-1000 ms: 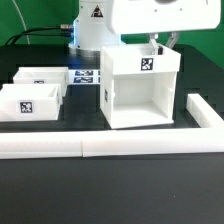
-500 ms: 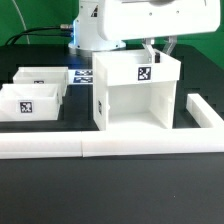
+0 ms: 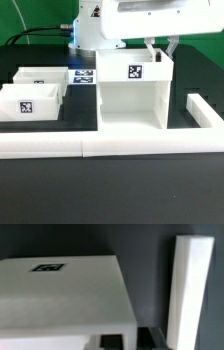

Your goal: Assemble drawer

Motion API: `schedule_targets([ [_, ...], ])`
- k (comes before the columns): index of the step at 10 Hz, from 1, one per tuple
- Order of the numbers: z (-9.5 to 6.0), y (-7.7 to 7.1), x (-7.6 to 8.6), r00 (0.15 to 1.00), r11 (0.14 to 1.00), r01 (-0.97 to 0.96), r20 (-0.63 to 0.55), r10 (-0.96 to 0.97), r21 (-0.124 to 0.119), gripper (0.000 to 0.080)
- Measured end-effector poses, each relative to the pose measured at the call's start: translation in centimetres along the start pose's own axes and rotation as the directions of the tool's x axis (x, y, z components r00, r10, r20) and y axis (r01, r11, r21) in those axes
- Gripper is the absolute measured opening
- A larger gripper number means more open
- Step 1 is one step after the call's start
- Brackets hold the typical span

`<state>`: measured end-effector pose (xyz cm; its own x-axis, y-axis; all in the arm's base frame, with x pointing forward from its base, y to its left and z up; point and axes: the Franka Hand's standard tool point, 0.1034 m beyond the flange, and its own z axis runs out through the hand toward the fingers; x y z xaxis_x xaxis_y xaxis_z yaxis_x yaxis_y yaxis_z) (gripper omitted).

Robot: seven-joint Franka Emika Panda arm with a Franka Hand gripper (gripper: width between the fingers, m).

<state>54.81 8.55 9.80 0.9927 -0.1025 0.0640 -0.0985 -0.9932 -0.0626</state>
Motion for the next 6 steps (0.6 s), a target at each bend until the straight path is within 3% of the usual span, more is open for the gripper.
schedule_targets([
  [3,0.1,-1.0,1.9,0.934,0.934,-0.357,-0.009,0.357,0.026,0.0039],
  [6,-0.1,-1.5,2.4,0.856,0.856,-0.515,-0.014,0.516,0.05,0.0041],
])
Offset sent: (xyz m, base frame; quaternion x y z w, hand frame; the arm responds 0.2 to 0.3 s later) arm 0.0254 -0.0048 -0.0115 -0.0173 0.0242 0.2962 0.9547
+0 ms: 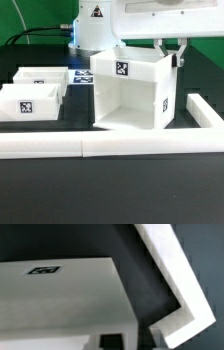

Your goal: Assemble drawer

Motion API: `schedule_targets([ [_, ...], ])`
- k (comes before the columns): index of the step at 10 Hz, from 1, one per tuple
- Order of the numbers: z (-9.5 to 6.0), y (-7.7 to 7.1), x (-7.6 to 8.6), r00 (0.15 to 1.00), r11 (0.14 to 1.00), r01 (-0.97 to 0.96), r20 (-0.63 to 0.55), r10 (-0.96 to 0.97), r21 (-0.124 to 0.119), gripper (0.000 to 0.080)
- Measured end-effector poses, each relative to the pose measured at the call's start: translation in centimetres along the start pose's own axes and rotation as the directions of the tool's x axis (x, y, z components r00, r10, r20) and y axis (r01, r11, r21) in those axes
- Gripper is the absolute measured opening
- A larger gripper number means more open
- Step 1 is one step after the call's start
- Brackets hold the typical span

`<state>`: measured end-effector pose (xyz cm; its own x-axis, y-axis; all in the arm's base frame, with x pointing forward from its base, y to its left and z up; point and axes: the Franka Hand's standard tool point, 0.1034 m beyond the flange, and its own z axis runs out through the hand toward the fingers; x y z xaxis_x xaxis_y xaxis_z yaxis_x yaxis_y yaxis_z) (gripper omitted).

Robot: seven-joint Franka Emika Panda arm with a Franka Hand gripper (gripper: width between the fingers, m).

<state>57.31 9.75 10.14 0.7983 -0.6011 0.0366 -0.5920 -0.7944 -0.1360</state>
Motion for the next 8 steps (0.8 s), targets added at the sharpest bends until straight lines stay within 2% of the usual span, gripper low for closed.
schedule_targets([
  [4,-0.1,-0.7,-0.5,0.97,0.97,-0.241,0.016,0.241,0.019,0.0041],
  [7,0.5,-1.8,-1.5,0.779,0.779,-0.626,0.049,0.625,0.009,0.0041],
  [8,0.5,-1.8,-1.4,0.767,0.768,-0.641,0.05,0.64,0.01,0.0041],
])
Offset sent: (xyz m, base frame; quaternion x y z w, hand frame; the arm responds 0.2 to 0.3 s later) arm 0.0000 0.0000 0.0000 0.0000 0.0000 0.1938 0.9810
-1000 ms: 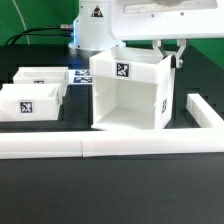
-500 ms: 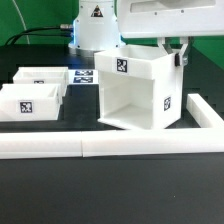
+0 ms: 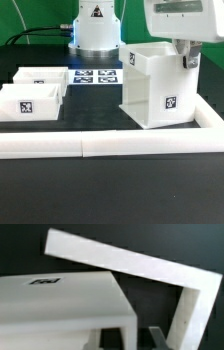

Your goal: Assemble drawer

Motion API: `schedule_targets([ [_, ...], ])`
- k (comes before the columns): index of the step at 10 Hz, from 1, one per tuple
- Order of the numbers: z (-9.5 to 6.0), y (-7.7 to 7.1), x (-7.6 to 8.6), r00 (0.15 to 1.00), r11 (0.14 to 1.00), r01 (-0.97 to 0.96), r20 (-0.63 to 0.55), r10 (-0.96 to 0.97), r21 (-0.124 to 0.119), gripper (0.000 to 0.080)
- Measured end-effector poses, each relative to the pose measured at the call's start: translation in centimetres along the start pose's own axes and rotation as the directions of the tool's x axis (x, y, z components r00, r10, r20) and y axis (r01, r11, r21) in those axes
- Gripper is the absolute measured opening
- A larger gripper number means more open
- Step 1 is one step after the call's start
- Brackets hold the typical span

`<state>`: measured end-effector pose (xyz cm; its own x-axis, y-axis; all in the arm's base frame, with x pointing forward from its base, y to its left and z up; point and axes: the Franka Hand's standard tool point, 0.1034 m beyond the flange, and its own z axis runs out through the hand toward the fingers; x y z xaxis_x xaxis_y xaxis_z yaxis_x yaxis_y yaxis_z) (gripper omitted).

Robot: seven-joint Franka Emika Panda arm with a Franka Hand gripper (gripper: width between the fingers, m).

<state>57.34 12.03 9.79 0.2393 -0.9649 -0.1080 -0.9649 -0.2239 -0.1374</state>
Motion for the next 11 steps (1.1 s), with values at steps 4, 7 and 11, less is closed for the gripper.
schedule_targets([
  [4,0.0,-0.1,-0.5,0.997,0.997,-0.073,0.016,0.073,0.002,0.0041],
  [7,0.2,-1.9,0.0,0.993,0.993,-0.12,0.025,0.119,0.018,0.0041],
  [11,0.6,-5.0,0.8,0.975,0.975,-0.22,0.042,0.219,0.02,0.0042],
])
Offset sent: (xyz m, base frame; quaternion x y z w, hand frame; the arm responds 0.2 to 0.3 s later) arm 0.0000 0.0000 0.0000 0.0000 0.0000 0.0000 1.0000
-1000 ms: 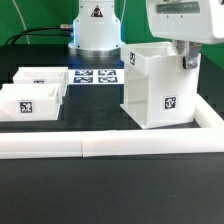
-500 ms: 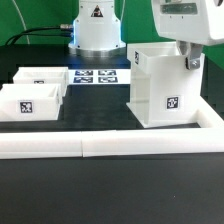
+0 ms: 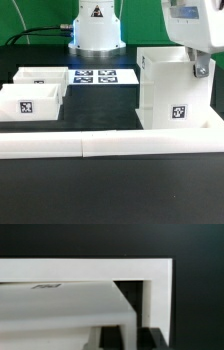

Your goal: Assemble drawer

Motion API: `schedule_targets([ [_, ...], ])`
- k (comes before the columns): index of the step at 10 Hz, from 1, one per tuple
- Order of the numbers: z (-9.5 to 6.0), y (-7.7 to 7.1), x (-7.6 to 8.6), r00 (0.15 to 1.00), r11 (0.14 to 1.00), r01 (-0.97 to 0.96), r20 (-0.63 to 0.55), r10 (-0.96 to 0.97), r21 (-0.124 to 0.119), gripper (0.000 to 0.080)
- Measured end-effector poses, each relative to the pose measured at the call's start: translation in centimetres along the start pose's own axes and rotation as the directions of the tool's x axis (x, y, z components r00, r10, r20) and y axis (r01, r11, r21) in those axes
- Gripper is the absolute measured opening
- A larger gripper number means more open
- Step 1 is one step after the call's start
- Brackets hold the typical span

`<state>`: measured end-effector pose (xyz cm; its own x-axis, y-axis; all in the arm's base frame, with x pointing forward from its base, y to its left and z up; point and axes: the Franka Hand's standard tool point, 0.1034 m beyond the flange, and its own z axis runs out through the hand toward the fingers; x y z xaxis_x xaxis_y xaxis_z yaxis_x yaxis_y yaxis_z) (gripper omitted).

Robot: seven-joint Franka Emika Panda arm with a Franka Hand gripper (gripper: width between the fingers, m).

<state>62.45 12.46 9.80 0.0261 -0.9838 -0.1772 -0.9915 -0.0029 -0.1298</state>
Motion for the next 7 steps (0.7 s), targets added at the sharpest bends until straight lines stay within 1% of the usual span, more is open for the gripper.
schedule_targets([
  [2,0.3,-2.4,0.1,1.0,1.0,-0.01,0.007,0.01,0.013,0.0042],
  [3,0.3,-3.0,0.1,1.0,1.0,-0.019,0.015,0.019,0.006,0.0042],
  [4,0.3,-3.0,0.1,1.0,1.0,-0.02,0.017,0.02,-0.016,0.0042],
  [5,0.3,-3.0,0.1,1.0,0.999,-0.02,0.019,0.02,-0.026,0.0042],
  [7,0.3,-3.0,0.1,1.0,1.0,-0.012,0.019,0.013,-0.029,0.0042],
])
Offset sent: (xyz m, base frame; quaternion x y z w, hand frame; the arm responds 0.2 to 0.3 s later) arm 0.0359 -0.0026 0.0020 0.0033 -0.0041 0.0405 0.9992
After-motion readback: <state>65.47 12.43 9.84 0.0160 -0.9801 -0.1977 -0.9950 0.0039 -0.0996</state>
